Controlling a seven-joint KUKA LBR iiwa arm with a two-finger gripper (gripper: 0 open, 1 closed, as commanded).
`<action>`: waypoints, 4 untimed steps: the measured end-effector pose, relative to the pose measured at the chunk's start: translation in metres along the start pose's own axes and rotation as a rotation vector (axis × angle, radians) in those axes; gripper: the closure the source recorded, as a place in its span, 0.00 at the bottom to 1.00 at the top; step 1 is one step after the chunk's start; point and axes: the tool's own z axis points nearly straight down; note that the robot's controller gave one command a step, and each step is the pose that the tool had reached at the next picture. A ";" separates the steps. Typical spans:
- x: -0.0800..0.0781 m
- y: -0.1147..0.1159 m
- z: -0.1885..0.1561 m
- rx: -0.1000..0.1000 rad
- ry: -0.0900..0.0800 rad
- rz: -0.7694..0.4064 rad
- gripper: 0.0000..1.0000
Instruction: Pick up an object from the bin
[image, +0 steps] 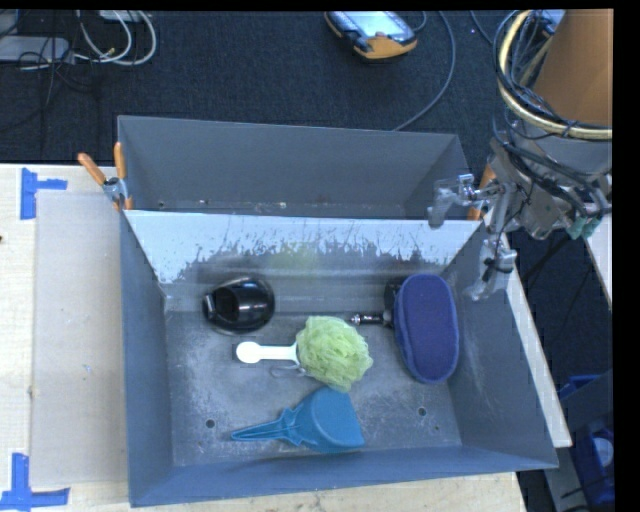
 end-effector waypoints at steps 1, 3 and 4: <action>0.047 0.001 -0.042 0.002 -0.006 0.043 0.00; 0.115 -0.056 -0.073 0.002 -0.014 0.512 0.00; 0.107 -0.075 -0.058 0.000 -0.014 0.888 0.00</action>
Offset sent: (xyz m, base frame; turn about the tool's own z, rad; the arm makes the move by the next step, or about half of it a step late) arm -0.0453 -0.0097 0.0392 0.0434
